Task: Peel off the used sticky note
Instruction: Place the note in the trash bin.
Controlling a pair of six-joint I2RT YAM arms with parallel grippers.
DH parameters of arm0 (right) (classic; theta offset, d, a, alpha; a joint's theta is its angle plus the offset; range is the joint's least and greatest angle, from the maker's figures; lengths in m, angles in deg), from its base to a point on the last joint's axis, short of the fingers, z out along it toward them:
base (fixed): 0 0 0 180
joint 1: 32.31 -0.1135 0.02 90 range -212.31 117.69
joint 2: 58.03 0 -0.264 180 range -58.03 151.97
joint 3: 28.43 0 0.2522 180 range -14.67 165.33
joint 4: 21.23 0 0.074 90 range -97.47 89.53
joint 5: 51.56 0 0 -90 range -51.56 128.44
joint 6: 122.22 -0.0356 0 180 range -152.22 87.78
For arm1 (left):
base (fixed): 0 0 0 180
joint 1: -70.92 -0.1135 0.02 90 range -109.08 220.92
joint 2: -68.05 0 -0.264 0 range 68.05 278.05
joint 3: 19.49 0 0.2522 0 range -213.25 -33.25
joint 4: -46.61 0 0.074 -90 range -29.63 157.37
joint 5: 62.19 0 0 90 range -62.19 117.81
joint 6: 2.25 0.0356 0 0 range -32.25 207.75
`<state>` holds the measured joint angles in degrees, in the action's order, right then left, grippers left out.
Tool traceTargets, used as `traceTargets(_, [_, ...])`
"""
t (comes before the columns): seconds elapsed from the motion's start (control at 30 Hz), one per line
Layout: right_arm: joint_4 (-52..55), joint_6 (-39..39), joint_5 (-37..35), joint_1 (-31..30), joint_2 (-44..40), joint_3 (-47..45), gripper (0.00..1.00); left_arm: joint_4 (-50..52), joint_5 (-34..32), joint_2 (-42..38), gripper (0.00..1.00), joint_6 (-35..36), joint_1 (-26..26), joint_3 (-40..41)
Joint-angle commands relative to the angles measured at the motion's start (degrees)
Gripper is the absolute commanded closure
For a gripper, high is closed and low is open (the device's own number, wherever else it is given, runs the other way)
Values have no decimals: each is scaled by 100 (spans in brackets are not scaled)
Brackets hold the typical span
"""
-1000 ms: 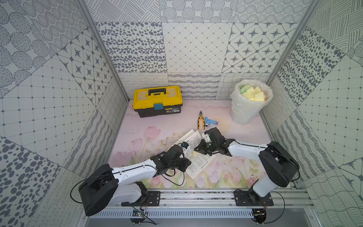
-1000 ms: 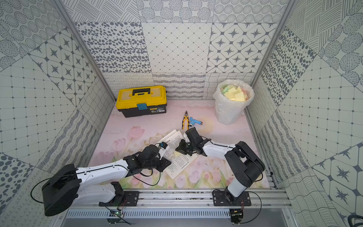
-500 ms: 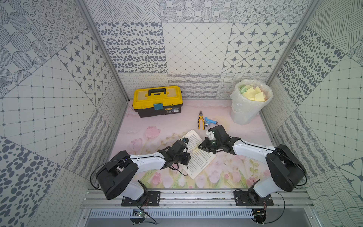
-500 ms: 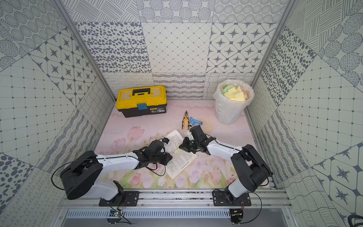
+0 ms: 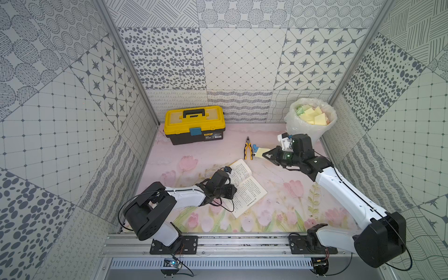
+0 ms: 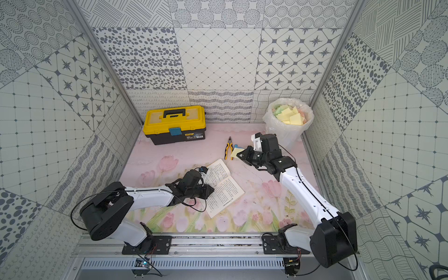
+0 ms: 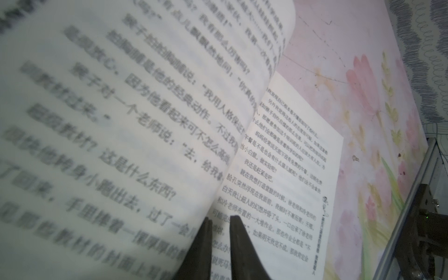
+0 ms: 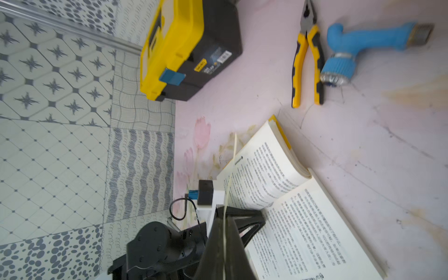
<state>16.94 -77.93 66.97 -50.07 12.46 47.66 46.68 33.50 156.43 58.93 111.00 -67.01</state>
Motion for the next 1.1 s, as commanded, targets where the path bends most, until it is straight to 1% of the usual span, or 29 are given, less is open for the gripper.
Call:
traceTargets(0.0, [349, 342, 215, 545, -173, 622, 100, 48, -74, 86, 82, -177, -85, 99])
traceTargets(0.1, [355, 341, 367, 1120, -95, 1153, 100, 6, -60, 101, 82, -248, -110, 135])
traceTargets(0.17, [349, 339, 333, 1519, 11, 1438, 100, 7, -75, 111, 82, -292, -128, 147])
traceTargets(0.3, [338, 288, 346, 2229, 447, 1994, 100, -6, -85, 100, 82, -354, -123, 191])
traceTargets(0.43, [337, 274, 387, 2701, 1094, 2548, 100, -57, -83, 95, 83, -428, -123, 257])
traceTargets(0.6, [346, 389, 279, 2990, 1973, 3292, 100, -74, -86, 67, 83, -484, -118, 307])
traceTargets(0.77, [470, 580, 154, 3193, 2774, 3999, 92, -13, -100, 15, 83, -450, -124, 290])
traceTargets(0.83, [641, 646, 122, 3236, 3008, 4239, 85, 19, -119, -13, 82, -442, -126, 283])
traceTargets(0.93, [830, 738, 105, 3262, 3222, 4555, 79, 62, -152, -72, 83, -417, -123, 281])
traceTargets(1.07, [1129, 842, 11, 3309, 3350, 4925, 63, 109, -156, -117, 83, -389, -127, 249])
